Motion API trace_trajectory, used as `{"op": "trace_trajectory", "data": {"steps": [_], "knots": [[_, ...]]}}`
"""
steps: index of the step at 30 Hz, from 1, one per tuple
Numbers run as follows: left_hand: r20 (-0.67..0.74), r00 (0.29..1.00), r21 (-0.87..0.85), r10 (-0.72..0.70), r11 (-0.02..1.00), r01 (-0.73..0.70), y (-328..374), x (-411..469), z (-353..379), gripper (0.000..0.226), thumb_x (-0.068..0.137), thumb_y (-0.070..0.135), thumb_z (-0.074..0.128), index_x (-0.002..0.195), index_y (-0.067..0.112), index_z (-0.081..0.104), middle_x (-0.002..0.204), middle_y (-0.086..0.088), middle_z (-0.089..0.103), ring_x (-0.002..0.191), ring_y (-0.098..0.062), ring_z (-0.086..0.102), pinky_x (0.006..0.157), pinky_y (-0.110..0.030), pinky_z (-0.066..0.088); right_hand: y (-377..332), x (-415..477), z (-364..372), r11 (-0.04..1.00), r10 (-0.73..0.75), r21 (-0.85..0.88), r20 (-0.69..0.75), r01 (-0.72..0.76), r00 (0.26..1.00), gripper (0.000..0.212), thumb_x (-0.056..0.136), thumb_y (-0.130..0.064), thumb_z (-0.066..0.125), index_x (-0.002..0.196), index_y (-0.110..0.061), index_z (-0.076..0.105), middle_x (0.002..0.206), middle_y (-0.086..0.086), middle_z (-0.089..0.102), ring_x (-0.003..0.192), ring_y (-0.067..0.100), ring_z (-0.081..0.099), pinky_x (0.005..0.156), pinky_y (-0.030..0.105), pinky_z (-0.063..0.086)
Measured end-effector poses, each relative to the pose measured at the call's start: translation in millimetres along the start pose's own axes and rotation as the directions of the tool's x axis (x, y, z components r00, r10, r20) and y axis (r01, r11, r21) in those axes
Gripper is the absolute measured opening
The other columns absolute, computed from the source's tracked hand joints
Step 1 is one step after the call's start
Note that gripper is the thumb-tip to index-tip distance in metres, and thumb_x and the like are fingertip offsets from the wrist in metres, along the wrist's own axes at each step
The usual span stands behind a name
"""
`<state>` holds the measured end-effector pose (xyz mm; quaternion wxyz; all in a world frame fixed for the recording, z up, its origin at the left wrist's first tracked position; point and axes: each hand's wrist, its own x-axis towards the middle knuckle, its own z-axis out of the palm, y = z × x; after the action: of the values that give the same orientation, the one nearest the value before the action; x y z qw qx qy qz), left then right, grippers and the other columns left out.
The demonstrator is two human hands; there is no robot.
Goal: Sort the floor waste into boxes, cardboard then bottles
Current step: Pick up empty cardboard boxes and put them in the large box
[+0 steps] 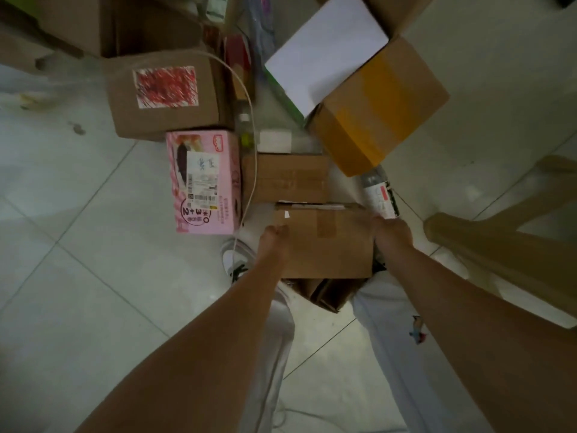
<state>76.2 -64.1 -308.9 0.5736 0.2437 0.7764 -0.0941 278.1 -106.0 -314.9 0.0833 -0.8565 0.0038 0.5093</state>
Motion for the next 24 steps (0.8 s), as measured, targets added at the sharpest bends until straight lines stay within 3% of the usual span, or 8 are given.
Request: {"op": "trace_trajectory", "data": {"steps": [3, 6, 9, 13, 17, 20, 22, 24], "knots": [[-0.052, 0.999, -0.063, -0.002, 0.998, -0.001, -6.1, 9.6, 10.8, 0.037, 0.101, 0.036, 0.04, 0.128, 0.012, 0.042, 0.12, -0.008, 0.055, 0.101, -0.022, 0.052, 0.086, -0.037, 0.043, 11.6, 19.2, 10.7, 0.998, -0.042, -0.05, -0.018, 0.041, 0.999, 0.062, 0.098, -0.038, 0.051, 0.143, 0.003, 0.038, 0.134, 0.02, 0.054, 0.117, 0.033, 0.055, 0.093, 0.034, 0.046], [-0.091, 0.993, -0.135, -0.073, 0.989, 0.061, -12.0, 18.1, 12.2, 0.061, 0.1, 0.049, 0.037, 0.15, 0.017, 0.021, 0.143, -0.012, 0.043, 0.126, -0.033, 0.046, 0.101, -0.046, 0.038, 18.0, 30.3, 13.6, 0.999, -0.035, 0.041, 0.012, 0.034, 0.999, 0.065, 0.094, -0.046, 0.055, 0.144, -0.007, 0.041, 0.133, 0.013, 0.056, 0.115, 0.028, 0.057, 0.089, 0.031, 0.047], [0.028, 0.994, -0.122, -0.109, 0.986, 0.112, -8.2, 18.0, 7.8, 0.066, 0.099, 0.059, 0.023, 0.144, 0.012, 0.037, 0.141, -0.013, 0.047, 0.124, -0.03, 0.047, 0.101, -0.043, 0.036, 17.5, 25.7, 10.9, 0.969, 0.037, 0.237, 0.131, -0.067, 0.991, 0.078, 0.082, -0.059, 0.064, 0.145, -0.018, 0.042, 0.134, 0.005, 0.057, 0.118, 0.024, 0.058, 0.103, 0.041, 0.047], [0.048, 0.99, -0.139, -0.133, 0.981, 0.139, 5.6, -21.7, -0.6, 0.077, 0.097, 0.064, 0.021, 0.145, 0.007, 0.037, 0.144, -0.014, 0.045, 0.133, -0.03, 0.042, 0.11, -0.042, 0.031, 36.8, 28.3, -9.3, 0.96, 0.027, 0.271, 0.184, -0.077, 0.983, 0.105, 0.052, -0.084, 0.063, 0.139, -0.027, 0.05, 0.125, 0.001, 0.065, 0.109, 0.021, 0.063, 0.101, 0.042, 0.049], [0.04, 0.994, -0.189, -0.102, 0.976, 0.108, 31.3, -92.7, -18.9, 0.079, 0.096, 0.065, 0.023, 0.146, 0.006, 0.035, 0.144, -0.016, 0.045, 0.132, -0.032, 0.043, 0.108, -0.041, 0.033, 6.5, -59.8, -48.9, 0.969, -0.01, 0.246, 0.109, -0.018, 0.994, 0.078, 0.069, -0.08, 0.051, 0.125, -0.025, 0.059, 0.116, 0.003, 0.066, 0.104, 0.023, 0.063, 0.098, 0.044, 0.05], [-0.028, 0.999, -0.304, 0.015, 0.952, -0.023, 65.6, -153.1, -41.9, 0.07, 0.097, 0.061, 0.03, 0.148, 0.014, 0.033, 0.143, -0.012, 0.047, 0.131, -0.031, 0.044, 0.11, -0.045, 0.036, -23.9, -120.7, -84.1, 0.932, -0.01, 0.363, 0.005, 0.008, 1.0, 0.053, 0.081, -0.07, 0.052, 0.108, -0.025, 0.062, 0.114, 0.001, 0.065, 0.098, 0.018, 0.061, 0.097, 0.045, 0.049], [-0.033, 0.997, -0.448, 0.068, 0.891, -0.076, 90.6, -190.6, -62.5, 0.063, 0.094, 0.065, 0.034, 0.14, 0.023, 0.041, 0.135, -0.002, 0.054, 0.125, -0.028, 0.051, 0.107, -0.052, 0.041, -53.8, -164.2, -109.8, 0.894, -0.014, 0.444, -0.097, 0.056, 0.995, 0.047, 0.084, -0.068, 0.052, 0.103, -0.026, 0.064, 0.107, -0.001, 0.066, 0.097, 0.019, 0.061, 0.094, 0.046, 0.049], [0.027, 0.998, -0.591, 0.059, 0.806, -0.032, 115.9, -216.9, -86.7, 0.058, 0.089, 0.072, 0.035, 0.126, 0.031, 0.055, 0.12, -0.001, 0.067, 0.108, -0.024, 0.063, 0.093, -0.051, 0.052, -87.4, -207.5, -132.7, 0.861, -0.028, 0.496, -0.18, 0.115, 0.983, 0.04, 0.088, -0.065, 0.049, 0.085, -0.027, 0.061, 0.095, 0.0, 0.066, 0.096, 0.025, 0.063, 0.092, 0.048, 0.051]]}}
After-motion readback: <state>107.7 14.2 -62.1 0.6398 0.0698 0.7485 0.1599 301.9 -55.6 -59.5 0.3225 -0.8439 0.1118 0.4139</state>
